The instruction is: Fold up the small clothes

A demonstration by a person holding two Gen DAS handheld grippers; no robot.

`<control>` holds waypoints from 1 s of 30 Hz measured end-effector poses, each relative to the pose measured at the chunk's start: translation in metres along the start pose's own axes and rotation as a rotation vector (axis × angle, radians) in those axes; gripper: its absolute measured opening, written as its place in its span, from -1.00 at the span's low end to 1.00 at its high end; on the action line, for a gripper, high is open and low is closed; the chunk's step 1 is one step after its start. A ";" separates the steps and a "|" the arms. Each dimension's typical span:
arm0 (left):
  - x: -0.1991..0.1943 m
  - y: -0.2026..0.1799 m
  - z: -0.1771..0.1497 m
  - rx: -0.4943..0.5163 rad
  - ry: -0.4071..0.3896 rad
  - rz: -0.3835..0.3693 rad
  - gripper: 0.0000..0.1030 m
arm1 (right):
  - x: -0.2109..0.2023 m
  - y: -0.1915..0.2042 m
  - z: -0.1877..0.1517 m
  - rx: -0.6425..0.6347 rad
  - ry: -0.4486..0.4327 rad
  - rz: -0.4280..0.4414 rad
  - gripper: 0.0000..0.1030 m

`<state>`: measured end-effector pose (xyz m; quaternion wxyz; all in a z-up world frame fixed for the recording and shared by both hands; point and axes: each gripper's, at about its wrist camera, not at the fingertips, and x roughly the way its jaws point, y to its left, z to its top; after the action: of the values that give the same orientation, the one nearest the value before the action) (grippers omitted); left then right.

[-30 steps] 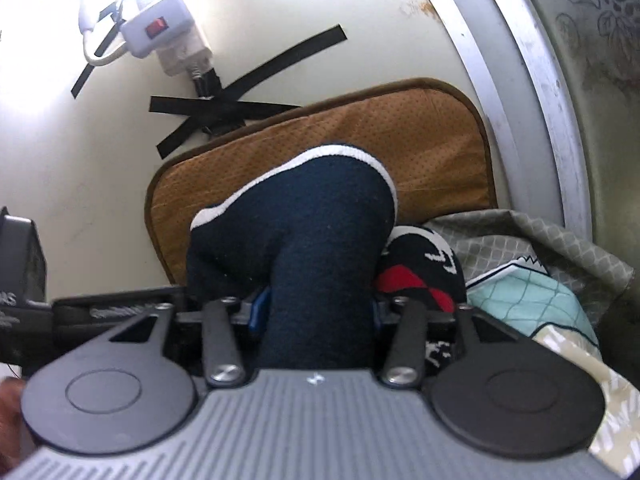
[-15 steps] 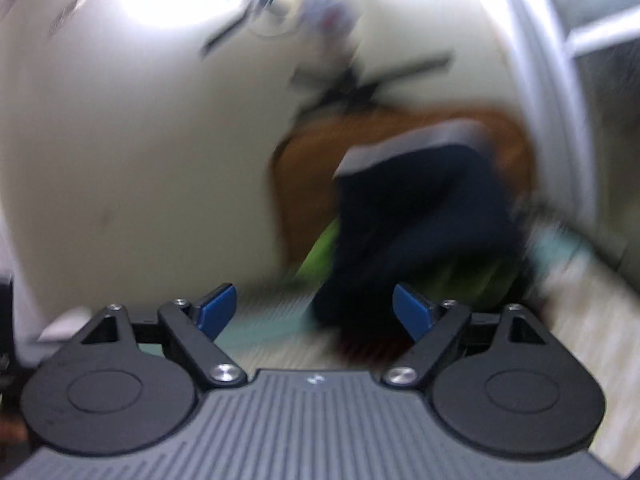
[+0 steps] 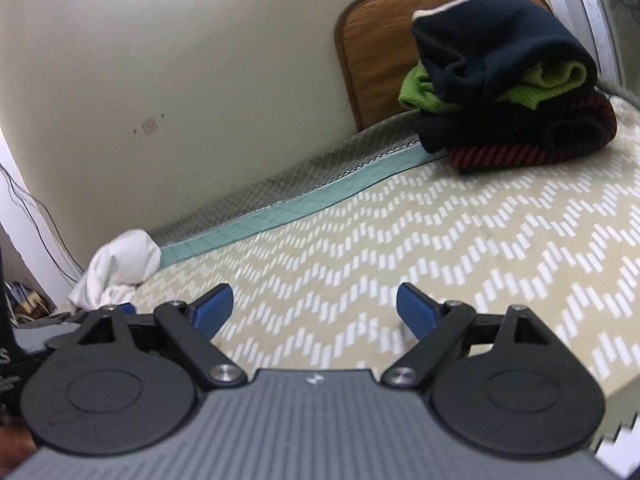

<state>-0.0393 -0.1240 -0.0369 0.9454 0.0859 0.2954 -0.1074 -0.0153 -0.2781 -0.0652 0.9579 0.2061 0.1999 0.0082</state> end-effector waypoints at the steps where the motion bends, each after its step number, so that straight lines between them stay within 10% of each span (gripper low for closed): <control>1: 0.000 0.005 -0.003 -0.016 0.006 0.007 1.00 | -0.004 0.005 -0.002 -0.030 -0.028 -0.015 0.79; 30: -0.013 0.018 -0.008 -0.029 -0.030 -0.003 1.00 | -0.025 -0.002 -0.010 0.039 -0.165 -0.130 1.00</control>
<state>-0.0495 -0.1029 -0.0345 0.9508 0.0700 0.2826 -0.1057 -0.0424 -0.2786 -0.0648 0.9654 0.2111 0.1336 -0.0748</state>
